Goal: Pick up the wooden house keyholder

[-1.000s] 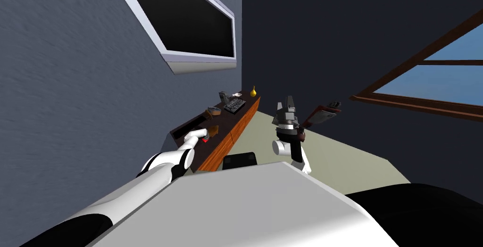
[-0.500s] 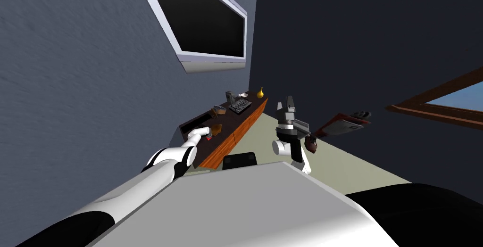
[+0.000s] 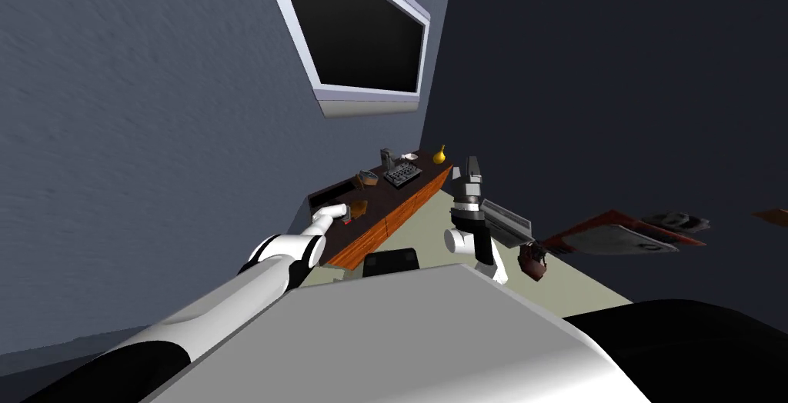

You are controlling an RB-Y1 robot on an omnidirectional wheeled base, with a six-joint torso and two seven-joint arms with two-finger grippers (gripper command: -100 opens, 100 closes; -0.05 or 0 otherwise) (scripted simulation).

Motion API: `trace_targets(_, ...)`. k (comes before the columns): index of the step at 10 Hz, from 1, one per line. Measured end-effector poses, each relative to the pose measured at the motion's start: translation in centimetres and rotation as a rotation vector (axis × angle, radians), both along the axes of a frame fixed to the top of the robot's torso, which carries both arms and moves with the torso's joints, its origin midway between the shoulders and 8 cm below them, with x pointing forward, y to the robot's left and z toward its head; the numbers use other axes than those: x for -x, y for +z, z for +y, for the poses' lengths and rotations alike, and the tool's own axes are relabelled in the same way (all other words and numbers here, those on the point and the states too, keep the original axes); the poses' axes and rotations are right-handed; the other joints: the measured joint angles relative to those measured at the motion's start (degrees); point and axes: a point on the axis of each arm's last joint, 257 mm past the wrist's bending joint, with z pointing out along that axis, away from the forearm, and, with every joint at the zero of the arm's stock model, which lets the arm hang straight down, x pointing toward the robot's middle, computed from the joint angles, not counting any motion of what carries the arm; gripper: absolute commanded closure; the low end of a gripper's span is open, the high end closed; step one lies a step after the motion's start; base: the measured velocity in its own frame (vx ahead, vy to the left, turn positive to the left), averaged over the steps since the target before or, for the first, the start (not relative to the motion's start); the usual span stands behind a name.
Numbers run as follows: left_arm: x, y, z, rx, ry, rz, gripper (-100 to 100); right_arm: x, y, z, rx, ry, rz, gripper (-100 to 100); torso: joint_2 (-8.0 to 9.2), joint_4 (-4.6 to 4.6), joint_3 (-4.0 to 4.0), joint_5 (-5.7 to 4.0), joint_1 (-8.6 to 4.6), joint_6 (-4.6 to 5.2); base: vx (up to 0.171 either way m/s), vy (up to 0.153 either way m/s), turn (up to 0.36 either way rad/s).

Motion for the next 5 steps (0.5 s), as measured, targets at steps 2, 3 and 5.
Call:
trace_targets(2, -0.2, 0.0, -1.2, 0.000, -0.043, 0.006, 100, 0.0, 0.0, 0.0, 0.000, 0.000, 0.000, 0, 0.02, 0.03, 0.02, 0.01, 0.03, 0.06, 0.052, -0.067, 0.295)
trace_targets(3, -0.6, 0.1, -2.1, 0.000, -0.075, 0.005, 100, 0.0, 0.0, 0.0, 0.000, 0.000, 0.000, 0, -0.02, 0.03, 0.01, -0.02, -0.01, 0.01, 0.041, -0.070, 0.201)
trace_targets(5, -0.9, 0.5, -2.4, -0.008, -0.103, 0.000, 0, 0.0, 0.0, 0.0, 0.000, 0.000, 0.000, 0, 0.12, 0.07, 0.09, 0.03, 0.14, 0.11, 0.009, -0.016, 0.009)
